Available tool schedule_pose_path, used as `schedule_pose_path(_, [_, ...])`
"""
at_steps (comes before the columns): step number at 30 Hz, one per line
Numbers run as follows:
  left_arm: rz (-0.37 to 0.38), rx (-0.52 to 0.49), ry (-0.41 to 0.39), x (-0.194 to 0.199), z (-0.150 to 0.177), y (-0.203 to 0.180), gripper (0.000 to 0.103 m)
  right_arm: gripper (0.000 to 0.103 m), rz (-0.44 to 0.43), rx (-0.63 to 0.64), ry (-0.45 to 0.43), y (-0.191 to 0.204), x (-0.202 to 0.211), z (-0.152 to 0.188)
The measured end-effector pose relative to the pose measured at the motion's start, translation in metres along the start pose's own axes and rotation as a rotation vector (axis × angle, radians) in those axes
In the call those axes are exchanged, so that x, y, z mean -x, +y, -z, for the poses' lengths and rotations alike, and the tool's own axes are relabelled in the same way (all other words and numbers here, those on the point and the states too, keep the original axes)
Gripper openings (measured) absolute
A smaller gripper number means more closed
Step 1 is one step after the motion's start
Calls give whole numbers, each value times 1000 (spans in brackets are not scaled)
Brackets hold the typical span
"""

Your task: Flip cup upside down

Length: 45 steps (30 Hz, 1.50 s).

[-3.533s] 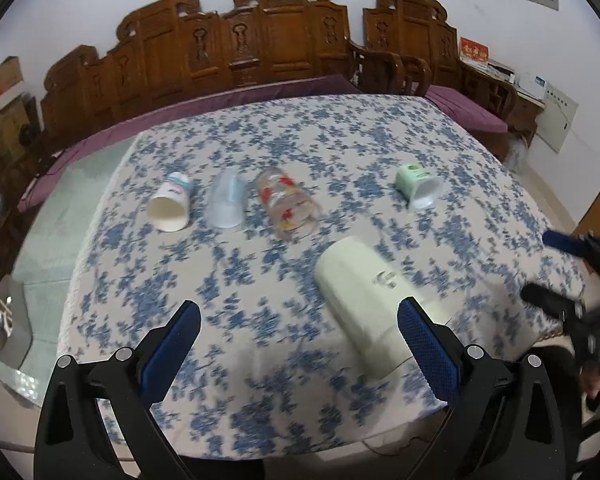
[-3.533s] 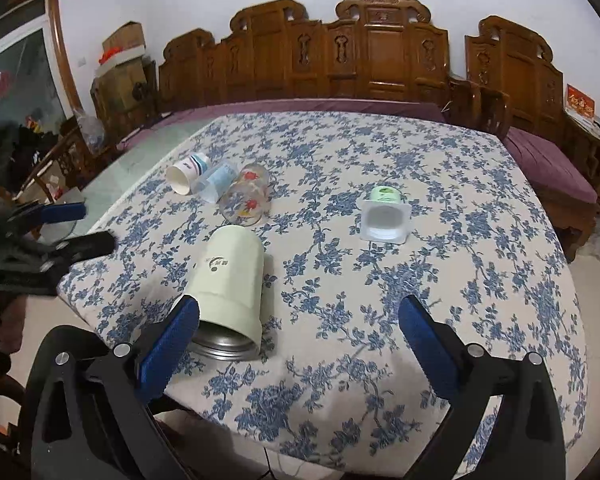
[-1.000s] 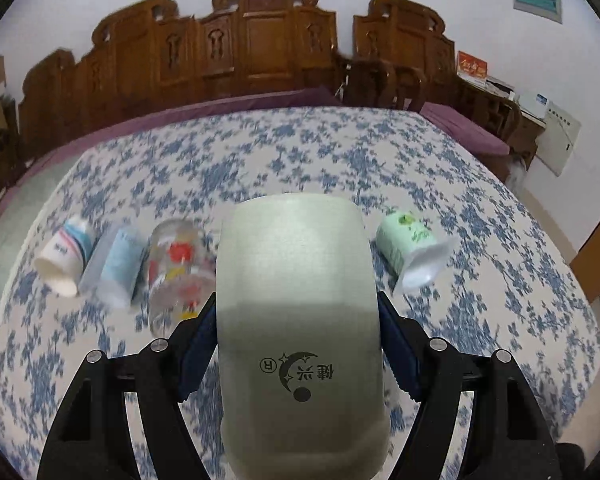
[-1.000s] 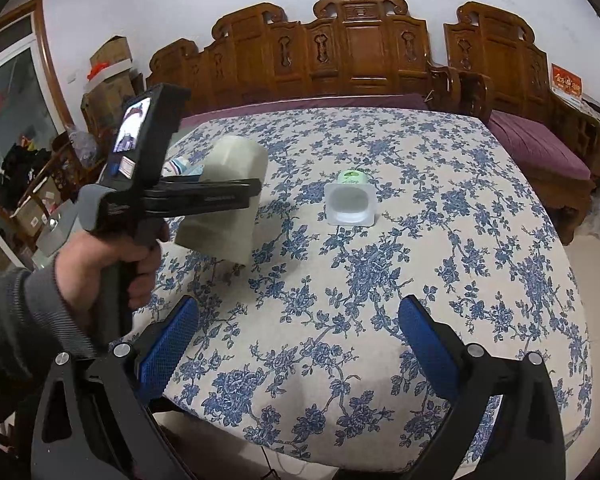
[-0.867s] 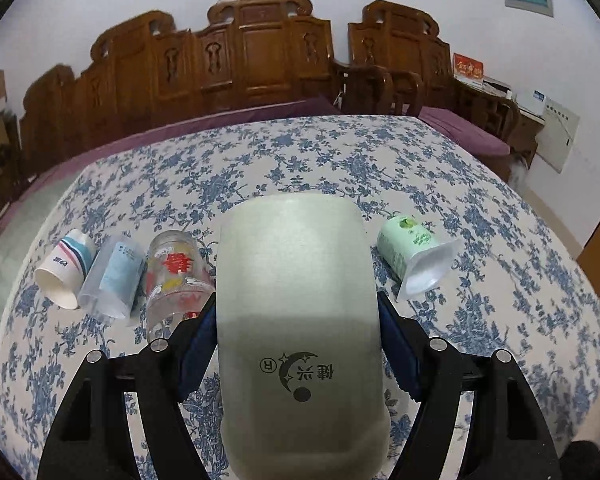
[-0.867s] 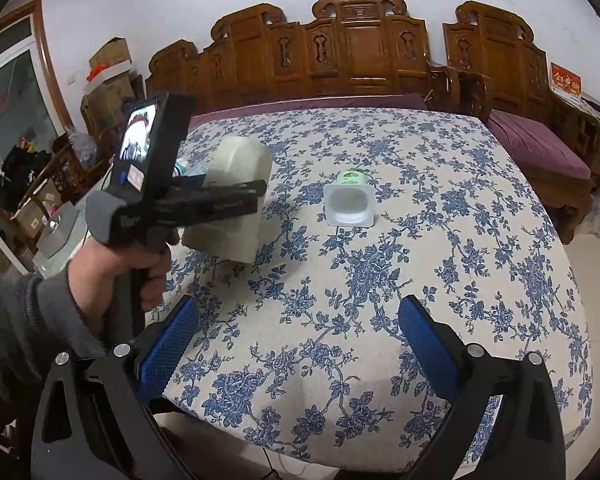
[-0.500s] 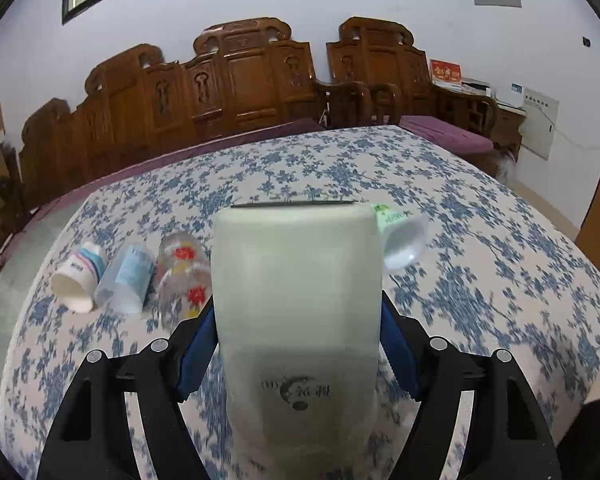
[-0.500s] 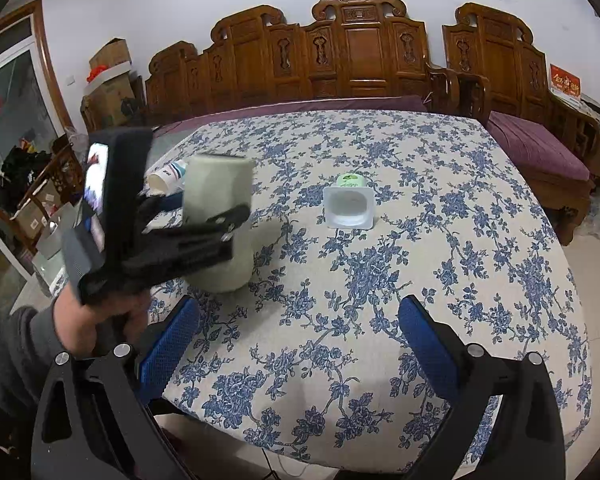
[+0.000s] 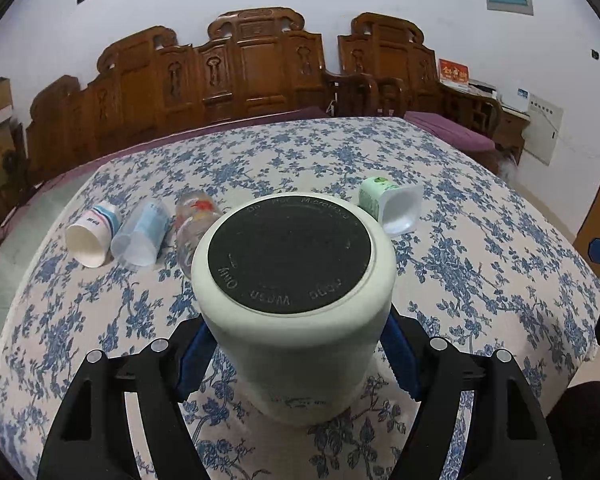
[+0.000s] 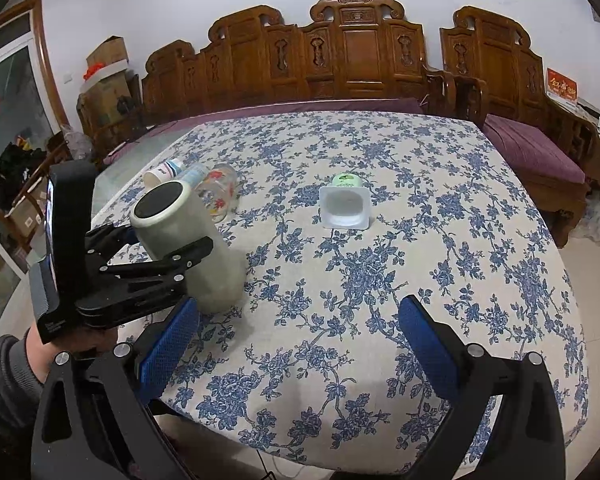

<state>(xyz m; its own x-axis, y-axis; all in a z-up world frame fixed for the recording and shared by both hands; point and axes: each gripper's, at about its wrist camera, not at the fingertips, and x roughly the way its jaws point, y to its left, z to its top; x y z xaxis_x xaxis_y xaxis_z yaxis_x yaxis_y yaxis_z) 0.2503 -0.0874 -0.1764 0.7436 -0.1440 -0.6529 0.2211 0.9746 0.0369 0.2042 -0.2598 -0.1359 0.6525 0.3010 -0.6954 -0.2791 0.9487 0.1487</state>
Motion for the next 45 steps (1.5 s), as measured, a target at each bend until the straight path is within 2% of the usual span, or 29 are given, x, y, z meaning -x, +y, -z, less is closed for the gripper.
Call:
schedule_pose_path(9, [-23,7,47,45,1,9,75,101,12,-5,-40,14,8,-6])
schedule_pose_path(16, [-38,38,16,102,-8,34,83,100,11,-4,-94,38,28,-14])
schedule_pose_path(19, [-41,55,6,122,-9,43,83,100,7,-9,-111,48,37,-13])
schedule_pose_path(22, [-50,68,-3,139,-8,49,95,100,12,-16,-121,54,44,-10])
schedule_pose_path(26, [-83,61,-24,165,-3,52,95,100,8,-33,-144,62,58,-5])
schedule_pose_path(31, [-118,75,-67,197,5,52,95,101,32,-30,-225,77,88,0])
schedule_pose_path(34, [-138,82,-93,214,10,51,95,101,16,-25,-268,87,106,3])
schedule_pose_path(45, [-164,127,-138,240,17,53,95,100,14,-9,-298,105,121,13])
